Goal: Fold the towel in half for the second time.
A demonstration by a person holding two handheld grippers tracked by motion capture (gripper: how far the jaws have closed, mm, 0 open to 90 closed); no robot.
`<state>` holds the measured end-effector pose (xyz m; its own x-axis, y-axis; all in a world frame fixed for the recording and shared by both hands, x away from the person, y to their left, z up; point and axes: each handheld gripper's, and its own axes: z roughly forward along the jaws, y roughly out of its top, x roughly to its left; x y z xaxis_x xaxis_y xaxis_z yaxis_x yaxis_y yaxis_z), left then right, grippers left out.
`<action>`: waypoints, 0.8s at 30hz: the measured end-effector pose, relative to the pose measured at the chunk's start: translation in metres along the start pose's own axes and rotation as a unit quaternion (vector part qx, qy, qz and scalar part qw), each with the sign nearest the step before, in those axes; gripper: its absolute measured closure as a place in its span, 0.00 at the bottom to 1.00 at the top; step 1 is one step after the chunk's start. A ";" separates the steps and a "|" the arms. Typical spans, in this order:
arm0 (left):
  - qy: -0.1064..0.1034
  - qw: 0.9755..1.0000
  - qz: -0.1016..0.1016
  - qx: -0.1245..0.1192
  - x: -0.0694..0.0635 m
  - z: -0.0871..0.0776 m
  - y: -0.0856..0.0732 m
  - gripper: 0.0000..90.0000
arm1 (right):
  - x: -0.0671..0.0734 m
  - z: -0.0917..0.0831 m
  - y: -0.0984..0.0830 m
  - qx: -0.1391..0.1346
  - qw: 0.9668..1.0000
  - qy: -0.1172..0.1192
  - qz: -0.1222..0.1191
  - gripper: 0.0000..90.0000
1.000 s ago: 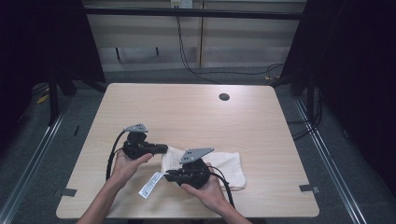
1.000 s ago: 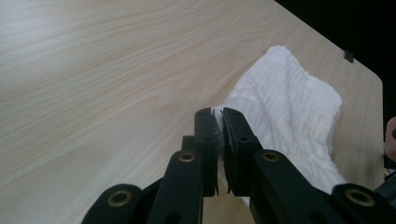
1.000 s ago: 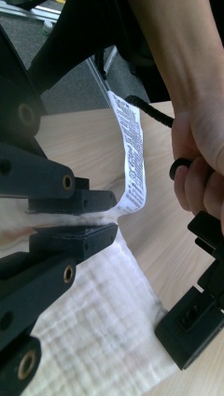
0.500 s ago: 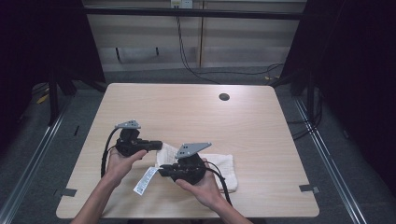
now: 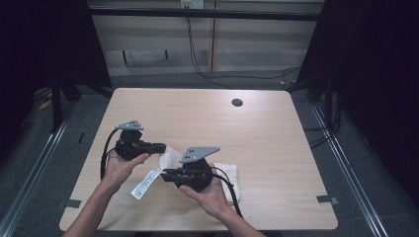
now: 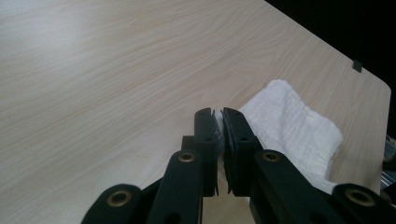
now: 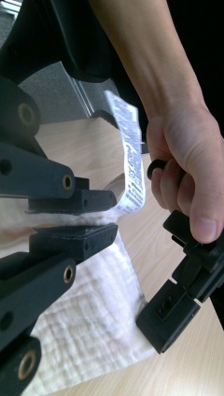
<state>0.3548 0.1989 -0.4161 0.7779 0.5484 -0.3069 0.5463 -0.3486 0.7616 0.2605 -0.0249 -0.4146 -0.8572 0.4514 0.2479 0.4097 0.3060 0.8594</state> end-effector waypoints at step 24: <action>-0.028 0.999 0.034 0.022 -0.036 0.071 0.024 0.94 | -0.013 -0.049 -0.036 -0.038 0.997 -0.062 0.029 0.91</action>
<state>0.3624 0.1167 -0.4270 0.8289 0.4799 -0.2875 0.5038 -0.4169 0.7566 0.2417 -0.0827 -0.4269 -0.7853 0.5685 0.2452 0.4288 0.2137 0.8778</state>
